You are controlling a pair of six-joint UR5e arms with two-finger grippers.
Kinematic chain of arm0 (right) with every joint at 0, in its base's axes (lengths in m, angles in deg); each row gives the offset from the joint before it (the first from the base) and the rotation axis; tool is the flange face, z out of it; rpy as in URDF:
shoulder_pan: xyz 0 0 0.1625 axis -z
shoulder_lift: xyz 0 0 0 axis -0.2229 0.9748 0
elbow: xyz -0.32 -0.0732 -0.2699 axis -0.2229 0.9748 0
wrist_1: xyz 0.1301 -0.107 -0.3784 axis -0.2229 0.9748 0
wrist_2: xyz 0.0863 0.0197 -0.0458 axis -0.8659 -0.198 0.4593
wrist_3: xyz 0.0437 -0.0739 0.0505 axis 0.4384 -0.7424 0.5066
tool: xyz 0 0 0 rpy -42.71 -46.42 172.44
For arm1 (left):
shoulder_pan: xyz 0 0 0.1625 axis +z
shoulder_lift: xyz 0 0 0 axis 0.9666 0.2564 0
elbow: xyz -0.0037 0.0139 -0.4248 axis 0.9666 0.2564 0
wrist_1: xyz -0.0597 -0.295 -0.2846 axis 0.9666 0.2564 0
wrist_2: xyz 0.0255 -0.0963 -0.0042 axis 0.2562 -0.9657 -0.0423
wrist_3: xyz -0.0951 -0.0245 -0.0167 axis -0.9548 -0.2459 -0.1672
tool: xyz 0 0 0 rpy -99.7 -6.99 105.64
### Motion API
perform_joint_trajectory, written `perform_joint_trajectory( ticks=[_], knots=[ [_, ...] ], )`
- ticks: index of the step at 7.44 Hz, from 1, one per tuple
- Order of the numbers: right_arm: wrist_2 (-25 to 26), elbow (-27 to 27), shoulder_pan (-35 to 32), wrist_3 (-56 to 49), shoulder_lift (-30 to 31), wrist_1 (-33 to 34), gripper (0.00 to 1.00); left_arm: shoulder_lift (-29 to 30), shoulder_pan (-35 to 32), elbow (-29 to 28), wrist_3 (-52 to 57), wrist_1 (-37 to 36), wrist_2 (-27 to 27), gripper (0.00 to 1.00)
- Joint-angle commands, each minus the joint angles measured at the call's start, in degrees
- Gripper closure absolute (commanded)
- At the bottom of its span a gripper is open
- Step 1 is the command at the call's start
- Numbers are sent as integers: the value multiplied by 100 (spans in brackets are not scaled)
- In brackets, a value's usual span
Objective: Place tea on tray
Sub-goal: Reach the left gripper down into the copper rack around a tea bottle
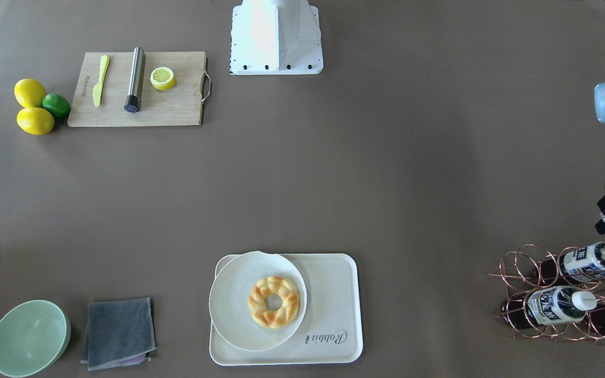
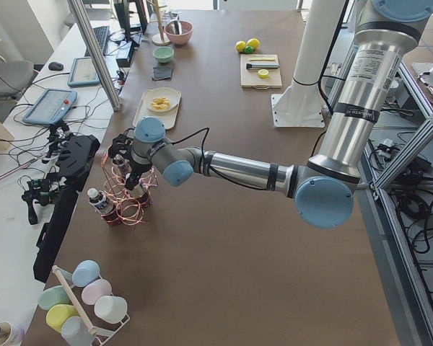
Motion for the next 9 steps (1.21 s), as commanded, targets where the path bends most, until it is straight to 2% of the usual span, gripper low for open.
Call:
perform_joint_trajectory(
  ticks=[1,2,4,7,8,9],
  knots=[
    [5,-3,8,-47,2,-2,0,158,77,-197,-13,46,218,21],
    [5,-3,17,-30,2,-11,0,176,77,-207,-13,46,218,35],
    [5,-3,17,-64,36,-11,0,185,86,-216,-39,46,218,40],
    [13,-3,17,-64,63,-11,0,395,86,-470,-30,46,218,40],
    [22,-3,17,-64,63,-11,0,422,86,-488,-39,37,218,46],
    [14,-3,17,-56,72,-11,0,431,86,-479,-48,37,218,72]
  ],
)
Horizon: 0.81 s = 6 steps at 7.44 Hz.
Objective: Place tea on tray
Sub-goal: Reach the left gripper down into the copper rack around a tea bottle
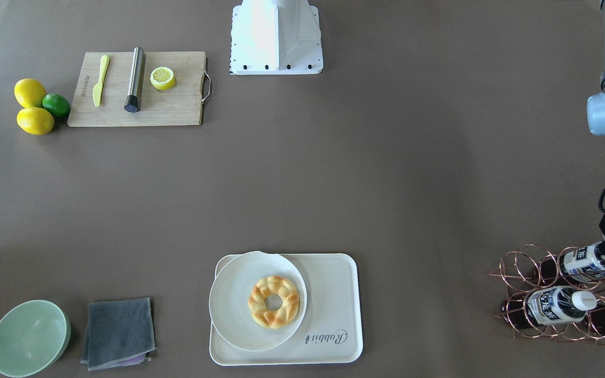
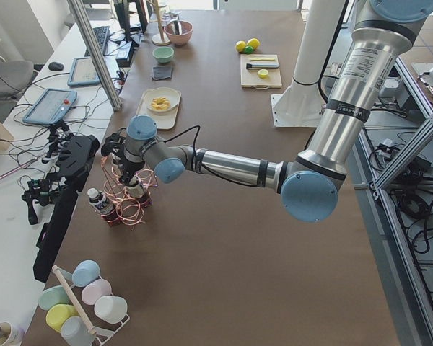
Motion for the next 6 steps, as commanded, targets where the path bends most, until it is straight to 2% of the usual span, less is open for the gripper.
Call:
perform_joint_trajectory(
  ticks=[1,2,6],
  knots=[
    [-4,0,0,9,12,0,0,42,0,20,-91,4,0,96],
    [-4,0,0,17,21,0,0,33,0,64,-170,4,0,100],
    [14,35,70,44,21,0,0,182,-87,65,-197,-84,-53,100]
  ],
)
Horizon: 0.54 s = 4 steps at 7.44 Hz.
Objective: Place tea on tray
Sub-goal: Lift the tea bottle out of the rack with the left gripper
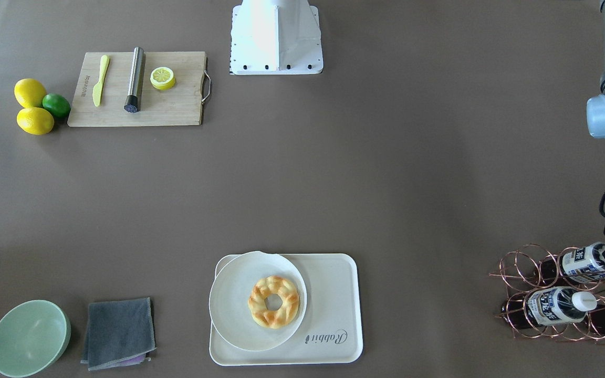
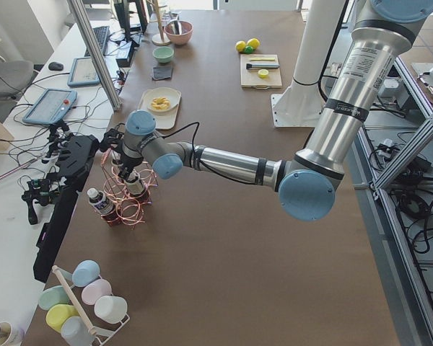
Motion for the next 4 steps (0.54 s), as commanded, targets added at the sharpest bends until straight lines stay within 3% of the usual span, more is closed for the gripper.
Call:
perform_joint_trajectory(
  ticks=[1,4],
  knots=[
    [13,22,20,1,0,0,0,184,-221,72,-13,-107,-41,100],
    [30,22,29,10,-17,0,0,273,-468,1115,22,-1308,-41,100]
  ],
)
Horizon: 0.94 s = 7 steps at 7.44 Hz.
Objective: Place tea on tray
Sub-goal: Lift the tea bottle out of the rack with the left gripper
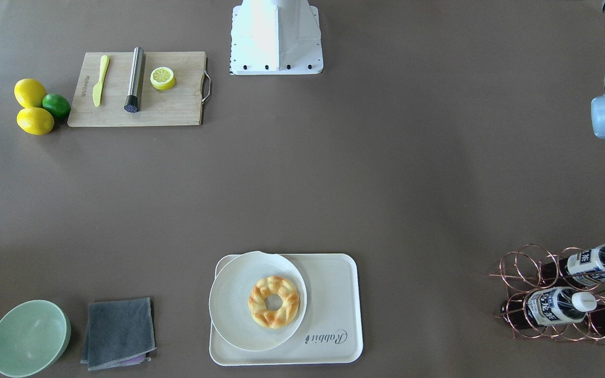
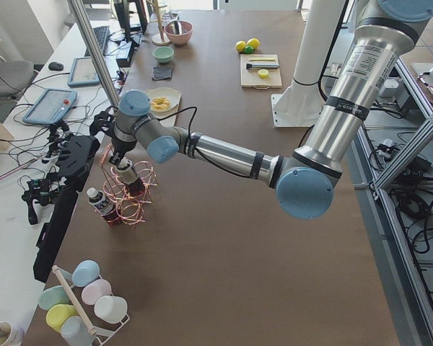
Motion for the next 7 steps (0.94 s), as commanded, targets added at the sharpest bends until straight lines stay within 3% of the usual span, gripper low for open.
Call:
perform_joint_trajectory(
  ticks=[1,4,7],
  knots=[
    [10,0,26,20,-26,0,0,72,-248,1038,22,-1154,-2,100],
    [10,-8,62,38,-61,0,0,29,-363,2557,-99,-2832,-134,100],
    [10,-8,114,38,-70,0,0,133,486,3650,-1810,-3634,-108,100]
  ],
)
